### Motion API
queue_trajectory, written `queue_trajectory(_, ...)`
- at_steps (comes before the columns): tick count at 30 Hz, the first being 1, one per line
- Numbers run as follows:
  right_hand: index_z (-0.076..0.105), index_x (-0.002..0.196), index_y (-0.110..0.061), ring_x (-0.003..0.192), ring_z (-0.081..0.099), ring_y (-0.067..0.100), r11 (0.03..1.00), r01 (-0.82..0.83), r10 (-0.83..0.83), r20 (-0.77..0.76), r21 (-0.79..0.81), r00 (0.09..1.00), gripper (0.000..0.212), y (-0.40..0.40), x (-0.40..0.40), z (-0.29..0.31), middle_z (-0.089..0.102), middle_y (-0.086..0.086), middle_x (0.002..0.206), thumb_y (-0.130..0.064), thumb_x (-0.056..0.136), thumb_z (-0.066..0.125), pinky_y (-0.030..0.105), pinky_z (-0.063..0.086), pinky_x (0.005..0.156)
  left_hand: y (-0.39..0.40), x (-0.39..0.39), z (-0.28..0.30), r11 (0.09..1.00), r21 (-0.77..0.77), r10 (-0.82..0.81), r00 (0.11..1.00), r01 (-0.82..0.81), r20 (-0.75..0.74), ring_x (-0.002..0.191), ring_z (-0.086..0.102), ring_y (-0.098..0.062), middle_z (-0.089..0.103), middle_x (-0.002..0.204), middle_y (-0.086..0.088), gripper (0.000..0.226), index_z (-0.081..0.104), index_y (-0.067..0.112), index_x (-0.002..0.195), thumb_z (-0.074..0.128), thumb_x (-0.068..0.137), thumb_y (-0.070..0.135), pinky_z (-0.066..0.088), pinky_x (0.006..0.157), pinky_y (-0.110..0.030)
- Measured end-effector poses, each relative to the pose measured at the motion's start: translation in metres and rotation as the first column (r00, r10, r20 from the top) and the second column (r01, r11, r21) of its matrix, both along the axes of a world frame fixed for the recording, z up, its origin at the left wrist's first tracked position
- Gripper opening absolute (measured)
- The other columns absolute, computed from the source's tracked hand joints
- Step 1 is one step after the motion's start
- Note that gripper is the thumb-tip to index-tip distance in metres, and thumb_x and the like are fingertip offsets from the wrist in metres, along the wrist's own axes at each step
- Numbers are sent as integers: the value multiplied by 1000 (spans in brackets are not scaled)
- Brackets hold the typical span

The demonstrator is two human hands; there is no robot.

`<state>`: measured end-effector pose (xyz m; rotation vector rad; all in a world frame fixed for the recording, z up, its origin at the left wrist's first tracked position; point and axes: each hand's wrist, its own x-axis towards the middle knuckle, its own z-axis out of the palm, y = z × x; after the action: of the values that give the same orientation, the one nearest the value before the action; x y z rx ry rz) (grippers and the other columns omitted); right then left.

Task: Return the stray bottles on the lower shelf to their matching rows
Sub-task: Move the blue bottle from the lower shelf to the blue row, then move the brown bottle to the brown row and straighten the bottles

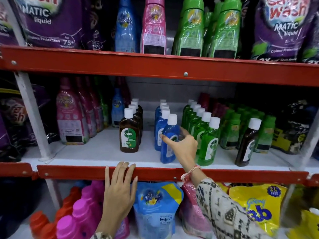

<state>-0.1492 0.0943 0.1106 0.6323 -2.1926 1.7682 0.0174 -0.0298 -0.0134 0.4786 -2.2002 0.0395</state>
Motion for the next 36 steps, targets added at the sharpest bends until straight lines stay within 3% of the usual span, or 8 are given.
queue_trajectory(7, 62, 123, -16, 92, 65, 11, 999, -46, 47, -88, 22, 995, 70, 5, -4, -2, 70, -2, 105, -45, 64, 86, 12, 47, 74, 0, -7, 3, 1000, 14, 9, 1000, -9, -2, 127, 47, -26, 60, 127, -10, 42, 54, 15, 128, 39, 93, 35, 23, 115, -57)
queue_trajectory(10, 52, 136, -12, 116, 60, 17, 998, -68, 69, -102, 20, 992, 85, 11, 0, -9, 62, 2, 128, -49, 66, 83, 29, 50, 96, -4, -6, 6, 1000, 13, 22, 1000, -22, 0, 126, 48, -26, 61, 126, -11, 43, 55, 14, 127, 39, 94, 35, 25, 114, -58)
queue_trajectory(15, 63, 119, -20, 105, 62, 8, 984, -61, 49, -74, -170, 996, 46, 50, 7, -30, 64, -7, 114, -39, 78, 77, 34, 58, 88, -2, -5, 7, 999, 9, 42, 999, -42, 5, 129, 48, -32, 59, 131, -15, 47, 55, 12, 130, 40, 93, 37, 25, 114, -61)
queue_trajectory(20, 66, 108, -14, 99, 64, 8, 930, 192, -225, -74, -312, 972, 26, 113, -16, -38, 67, -1, 106, -23, 85, 73, 32, 56, 89, 20, -21, 11, 999, -27, -25, 999, 27, 44, 138, 38, -27, 49, 145, -11, 55, 47, 15, 139, 38, 92, 42, 19, 116, -59)
queue_trajectory(24, 57, 123, -11, 115, 56, 27, 909, 378, -398, -92, -177, 913, 44, 154, -66, -46, 59, 9, 120, -30, 85, 71, 50, 51, 95, 29, -31, 12, 1000, -15, 3, 999, -2, 37, 133, 41, -28, 57, 136, -12, 53, 53, 14, 133, 37, 91, 42, 15, 115, -66)
queue_trajectory(28, 39, 143, -5, 135, 40, 33, 928, 359, -358, -26, 97, 933, 76, 180, -109, -42, 45, 16, 145, -35, 83, 73, 52, 36, 111, 27, -32, 11, 1000, 8, 14, 999, -14, 31, 125, 47, -30, 63, 123, -12, 54, 57, 14, 128, 28, 96, 46, 17, 114, -66)
queue_trajectory(33, 43, 139, -4, 108, 62, 31, 966, 186, -211, 130, 178, 969, 73, 189, -141, -28, 64, 15, 123, -29, 79, 77, 36, 49, 77, 27, -30, 13, 1000, 15, 1, 999, -2, 42, 123, 48, -28, 64, 121, -11, 55, 58, 14, 127, 26, 96, 46, 18, 114, -65)
queue_trajectory(36, 48, 137, -4, 107, 64, 28, 973, 166, -188, 139, 158, 972, 75, 193, -145, -23, 67, 12, 120, -28, 75, 82, 34, 49, 77, 28, -28, 15, 999, 32, -13, 999, 13, 29, 123, 47, -24, 65, 121, -9, 54, 59, 14, 126, 27, 96, 46, 17, 115, -63)
